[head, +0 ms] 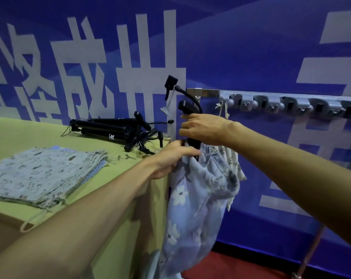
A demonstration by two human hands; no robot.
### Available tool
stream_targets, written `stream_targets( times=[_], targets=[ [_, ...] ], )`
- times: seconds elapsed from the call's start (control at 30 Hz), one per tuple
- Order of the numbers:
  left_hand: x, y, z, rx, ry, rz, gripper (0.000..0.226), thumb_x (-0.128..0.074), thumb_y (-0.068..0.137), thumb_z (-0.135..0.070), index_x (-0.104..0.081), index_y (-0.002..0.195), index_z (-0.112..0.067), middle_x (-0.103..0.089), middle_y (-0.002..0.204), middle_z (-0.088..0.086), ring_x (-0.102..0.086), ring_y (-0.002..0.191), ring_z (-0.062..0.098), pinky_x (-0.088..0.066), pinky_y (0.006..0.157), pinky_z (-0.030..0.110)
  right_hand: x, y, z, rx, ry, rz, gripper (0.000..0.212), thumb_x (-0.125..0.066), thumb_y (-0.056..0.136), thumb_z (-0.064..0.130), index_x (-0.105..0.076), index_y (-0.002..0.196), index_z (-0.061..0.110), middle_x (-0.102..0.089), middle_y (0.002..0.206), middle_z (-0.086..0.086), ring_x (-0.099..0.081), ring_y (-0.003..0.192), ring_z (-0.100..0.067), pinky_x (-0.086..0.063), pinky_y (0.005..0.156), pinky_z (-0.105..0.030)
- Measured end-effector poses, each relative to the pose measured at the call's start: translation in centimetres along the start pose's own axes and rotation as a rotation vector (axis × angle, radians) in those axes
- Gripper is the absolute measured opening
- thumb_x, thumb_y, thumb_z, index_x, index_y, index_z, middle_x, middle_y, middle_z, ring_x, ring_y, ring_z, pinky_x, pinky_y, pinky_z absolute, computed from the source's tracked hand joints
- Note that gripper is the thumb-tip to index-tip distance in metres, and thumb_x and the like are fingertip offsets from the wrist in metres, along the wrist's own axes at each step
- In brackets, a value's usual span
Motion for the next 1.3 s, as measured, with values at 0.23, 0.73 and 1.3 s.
stream_targets(
  times=[0.23, 0.73, 1.3],
  targets=[
    [1.5, 1.2, 3.1, 0.017, 0.012, -0.222, 0.009, -0.061, 0.083, -0.005, -0.058, 0.083, -0.014, -0.060, 0.075, 0.011, -0.058, 0.068, 0.021, -0.047, 0.064, 0.031, -1.3, -2.3, 0.5, 0.049, 0.230, -0.195, 0.056, -0.055, 0.069, -0.017, -0.059, 0.120, 0.004, -0.056, 0.130, -0.016, -0.057, 0.117, -0.035, -0.058, 0.074, -0.044],
    [6.8, 0.5, 2.3, 0.096, -0.223, -0.440, 0.063, -0.080, 0.053, -0.034, -0.060, 0.106, -0.004, -0.067, 0.103, 0.021, -0.069, 0.090, 0.032, -0.056, 0.081, 0.047, -6.7, -0.1, -1.8, -0.634, 1.208, -0.203, 0.016, -0.069, 0.088, 0.021, -0.071, 0.073, 0.017, -0.072, 0.066, 0.000, -0.072, 0.063, -0.014, -0.059, 0.066, -0.025],
    [9.2, 1.0, 2.8, 0.039, -0.045, -0.665, 0.018, -0.066, 0.079, -0.010, -0.048, 0.078, -0.009, -0.055, 0.085, 0.012, -0.056, 0.082, 0.027, -0.050, 0.077, 0.042, -6.3, -2.0, 1.7, -0.324, 1.894, 0.084, 0.043, -0.054, 0.092, 0.040, -0.042, 0.058, 0.016, -0.033, 0.056, 0.003, -0.031, 0.052, -0.009, -0.035, 0.057, -0.019]
  ],
)
Point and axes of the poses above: each hand's wrist, its own y-axis towards the middle knuckle, its own x-axis out of the back of the hand, z = x × y, the point moved 6 cm from there along y, towards the middle knuckle
